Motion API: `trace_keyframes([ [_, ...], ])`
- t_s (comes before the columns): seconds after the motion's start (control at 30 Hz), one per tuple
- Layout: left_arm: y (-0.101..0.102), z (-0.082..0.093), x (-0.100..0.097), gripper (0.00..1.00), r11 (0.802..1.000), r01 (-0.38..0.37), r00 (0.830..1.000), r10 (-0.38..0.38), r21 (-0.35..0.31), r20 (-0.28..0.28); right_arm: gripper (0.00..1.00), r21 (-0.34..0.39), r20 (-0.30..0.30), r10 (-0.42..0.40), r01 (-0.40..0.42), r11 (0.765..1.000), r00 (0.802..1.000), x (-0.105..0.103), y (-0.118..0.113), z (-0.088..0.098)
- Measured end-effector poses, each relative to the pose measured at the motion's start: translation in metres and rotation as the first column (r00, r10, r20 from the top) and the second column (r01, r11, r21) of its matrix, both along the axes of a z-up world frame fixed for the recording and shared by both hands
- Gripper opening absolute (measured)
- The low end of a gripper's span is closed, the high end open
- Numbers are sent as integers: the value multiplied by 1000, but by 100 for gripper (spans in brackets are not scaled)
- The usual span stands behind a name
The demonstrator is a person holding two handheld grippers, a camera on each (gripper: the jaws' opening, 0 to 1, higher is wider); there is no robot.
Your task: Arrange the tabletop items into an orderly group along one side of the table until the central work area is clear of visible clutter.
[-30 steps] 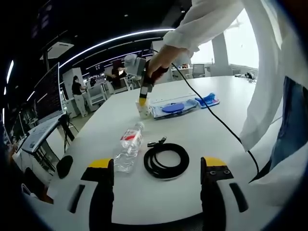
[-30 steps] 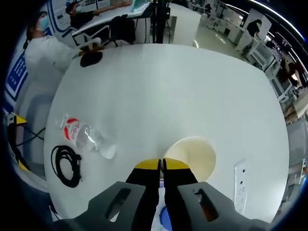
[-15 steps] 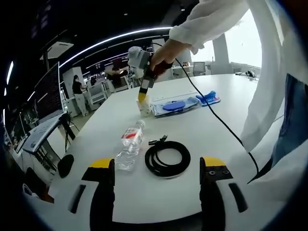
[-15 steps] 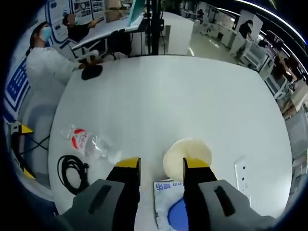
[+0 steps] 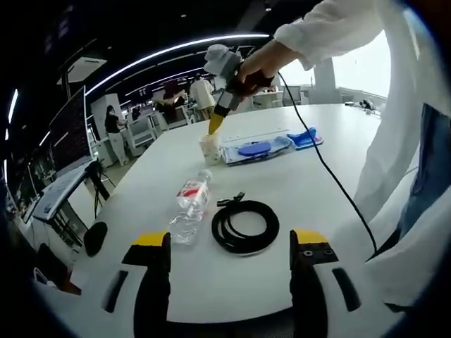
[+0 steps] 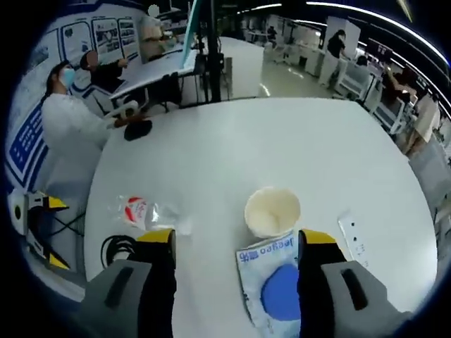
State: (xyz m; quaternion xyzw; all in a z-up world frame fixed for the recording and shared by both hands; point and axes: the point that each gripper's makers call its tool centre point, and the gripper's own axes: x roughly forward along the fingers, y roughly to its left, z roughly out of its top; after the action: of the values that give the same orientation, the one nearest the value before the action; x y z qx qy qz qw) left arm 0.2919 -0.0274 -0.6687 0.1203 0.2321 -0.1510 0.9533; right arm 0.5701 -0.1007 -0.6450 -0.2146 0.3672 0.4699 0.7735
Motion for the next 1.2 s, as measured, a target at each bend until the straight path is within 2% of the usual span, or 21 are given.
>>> trace_keyframes([
  [0.1, 0, -2, -1, 69, 1000, 0, 1000, 0, 4, -10, 87, 20, -1, -15, 15, 1000, 1000, -7, -8, 5],
  [0.17, 1, -4, -1, 67, 1000, 1, 1000, 0, 13, -17, 90, 40, 30, -2, 0, 999, 1000, -12, -15, 9],
  [0.33, 0, -7, -2, 65, 1000, 2, 999, -1, 18, -35, 98, 98, 10, -42, 40, 994, 999, -22, -31, 17],
  [0.47, 0, -10, -2, 66, 1000, 0, 999, 1, 22, -49, 99, 158, -5, -87, 87, 984, 996, -34, -46, 21],
  [0.67, -1, -12, -3, 66, 1000, 4, 998, -2, 31, -59, 99, 181, -53, -153, 160, 970, 987, -59, -83, 19],
  [0.97, 0, -14, -4, 66, 999, 8, 998, -5, 44, -66, 99, 224, -49, -225, 230, 947, 973, -86, -122, 27],
  [1.1, -2, -17, -6, 69, 999, 16, 996, -13, 41, -83, 99, 243, -66, -257, 266, 933, 964, -97, -138, 28],
  [1.2, -3, -14, -5, 69, 999, 19, 997, -16, 32, -73, 99, 247, -76, -276, 286, 926, 958, -106, -150, 28],
])
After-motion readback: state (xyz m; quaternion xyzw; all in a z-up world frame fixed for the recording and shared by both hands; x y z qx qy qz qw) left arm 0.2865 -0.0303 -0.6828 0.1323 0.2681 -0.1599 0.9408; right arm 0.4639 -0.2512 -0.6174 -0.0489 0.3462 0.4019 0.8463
